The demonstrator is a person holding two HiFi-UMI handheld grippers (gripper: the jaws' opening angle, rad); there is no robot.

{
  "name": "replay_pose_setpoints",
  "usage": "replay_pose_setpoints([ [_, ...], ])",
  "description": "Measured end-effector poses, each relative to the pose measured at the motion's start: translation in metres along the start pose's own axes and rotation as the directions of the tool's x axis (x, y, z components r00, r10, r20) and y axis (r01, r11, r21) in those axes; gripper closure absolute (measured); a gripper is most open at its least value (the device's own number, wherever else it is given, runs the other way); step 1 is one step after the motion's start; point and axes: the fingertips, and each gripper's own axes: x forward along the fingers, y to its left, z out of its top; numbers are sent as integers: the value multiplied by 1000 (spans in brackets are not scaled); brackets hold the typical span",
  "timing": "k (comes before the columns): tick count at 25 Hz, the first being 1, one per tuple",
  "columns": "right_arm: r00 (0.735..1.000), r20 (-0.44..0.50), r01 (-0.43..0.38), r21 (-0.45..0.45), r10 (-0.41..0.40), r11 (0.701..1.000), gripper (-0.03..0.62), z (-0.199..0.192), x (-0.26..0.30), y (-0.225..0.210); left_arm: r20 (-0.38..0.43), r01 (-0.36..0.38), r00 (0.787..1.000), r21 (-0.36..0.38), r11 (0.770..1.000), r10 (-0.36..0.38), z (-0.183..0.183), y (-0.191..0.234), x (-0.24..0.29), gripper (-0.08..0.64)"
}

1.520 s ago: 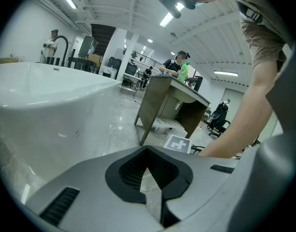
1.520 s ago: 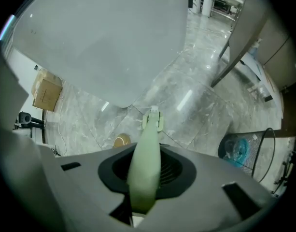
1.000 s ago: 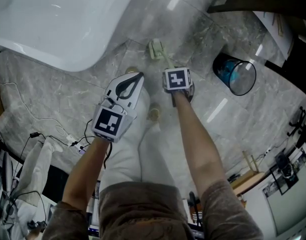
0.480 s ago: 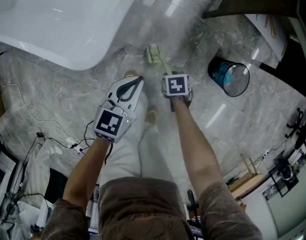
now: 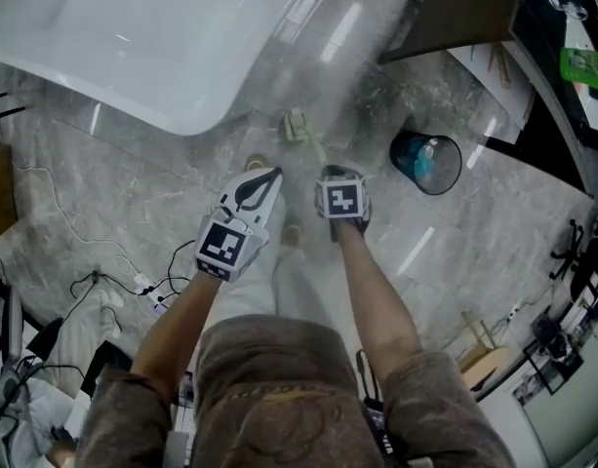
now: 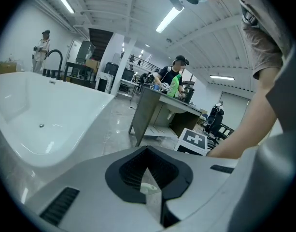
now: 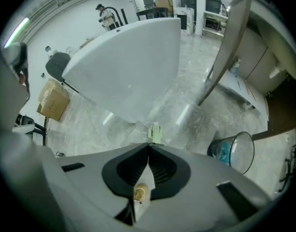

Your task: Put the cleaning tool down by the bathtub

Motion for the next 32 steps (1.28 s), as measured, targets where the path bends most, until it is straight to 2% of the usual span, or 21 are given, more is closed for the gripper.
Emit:
replay_pose_setpoints([
  [9,987,135,-83,-26,86,996,586,16,-110,41,18,-2,1000,30,1000,1,46,-42,-54,554],
  [13,967,207,-146,-23,148,989,586,24,-164,62,26,-5,1000,6,1000,5,68,-58,-79,554],
  [17,939,280,-190,-58,199,980,586,27,-215,79,28,-10,1000,-9,1000,10,88,-70,-106,554],
  [24,871,419,-208,-155,256,966,586,28,-299,105,44,6,999,11,1000,-7,119,-90,-148,554],
  [29,795,517,-212,-253,317,944,586,23,-357,139,82,47,995,59,997,-52,142,-117,-176,554],
  [32,739,565,-204,-331,367,921,586,19,-391,164,110,81,990,101,992,-92,154,-136,-195,554],
])
